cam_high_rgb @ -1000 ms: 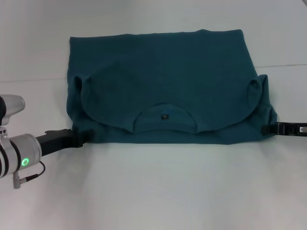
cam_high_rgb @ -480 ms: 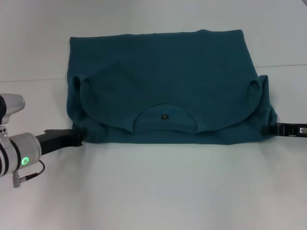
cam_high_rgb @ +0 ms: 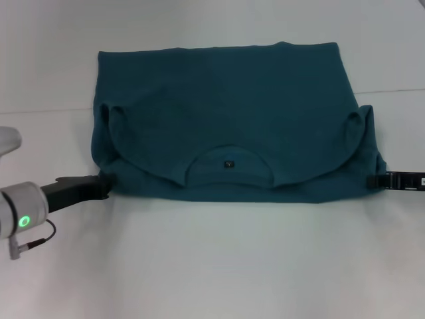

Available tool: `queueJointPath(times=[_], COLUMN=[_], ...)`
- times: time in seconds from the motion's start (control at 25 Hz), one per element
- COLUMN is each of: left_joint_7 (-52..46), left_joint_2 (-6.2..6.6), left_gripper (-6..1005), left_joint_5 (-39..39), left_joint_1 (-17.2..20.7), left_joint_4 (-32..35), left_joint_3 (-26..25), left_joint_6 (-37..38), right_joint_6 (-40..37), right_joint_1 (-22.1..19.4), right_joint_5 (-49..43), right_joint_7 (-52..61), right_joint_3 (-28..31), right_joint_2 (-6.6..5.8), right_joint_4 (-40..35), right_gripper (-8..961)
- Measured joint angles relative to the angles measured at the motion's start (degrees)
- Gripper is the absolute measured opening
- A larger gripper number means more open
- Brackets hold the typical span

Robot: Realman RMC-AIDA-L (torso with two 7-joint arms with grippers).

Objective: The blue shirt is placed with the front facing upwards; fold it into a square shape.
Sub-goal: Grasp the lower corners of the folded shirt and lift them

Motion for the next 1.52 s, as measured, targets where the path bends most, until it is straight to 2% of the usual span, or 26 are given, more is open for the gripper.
queueJointPath(times=[0.2,0.52,0.72,0.88,1.12,1.2,1.28,1.52], left_joint_7=[-4.15,-9.94,-11.00,-10.52,-10.32,-9.99,-8.58,-7.07], left_joint_2=[0.23,0.19,0.04,0.04,0.13,0.17,0.32,0.15], left_gripper=[19,18,18,19,19,19,18,18], left_joint_5=[0.14,0.41,0.48,0.89,5.79,6.22,7.99,9.41], left_joint_1=[3.59,10.85,14.38,16.17,17.56,17.77,18.46,20.30], left_joint_4=[6.36,15.56,19.13,20.26,22.21,22.25,22.55,23.44], left_joint_3=[0.21,-0.41,-4.01,-8.10,-12.11,-12.70,-15.15,-17.57], left_joint_6=[7.15,19.22,27.74,35.81,47.28,49.04,54.75,61.60], right_joint_6=[-5.18,-12.82,-18.31,-22.84,-31.17,-33.03,-34.59,-37.94], right_joint_1=[-2.54,-7.02,-10.55,-12.78,-15.30,-16.33,-17.43,-19.57], right_joint_5=[1.41,1.69,1.72,1.84,1.71,1.69,1.67,1.31], right_joint_7=[-0.46,-4.23,-7.92,-10.85,-16.09,-17.20,-17.91,-19.41], right_joint_3=[0.12,0.14,0.44,1.78,4.56,5.04,5.22,5.36], right_joint_2=[0.66,0.19,0.53,0.71,0.20,0.28,0.53,0.63], right_joint_4=[-4.74,-5.96,-9.04,-10.89,-11.43,-12.45,-13.71,-14.85], right_gripper=[42,41,42,42,41,41,41,41])
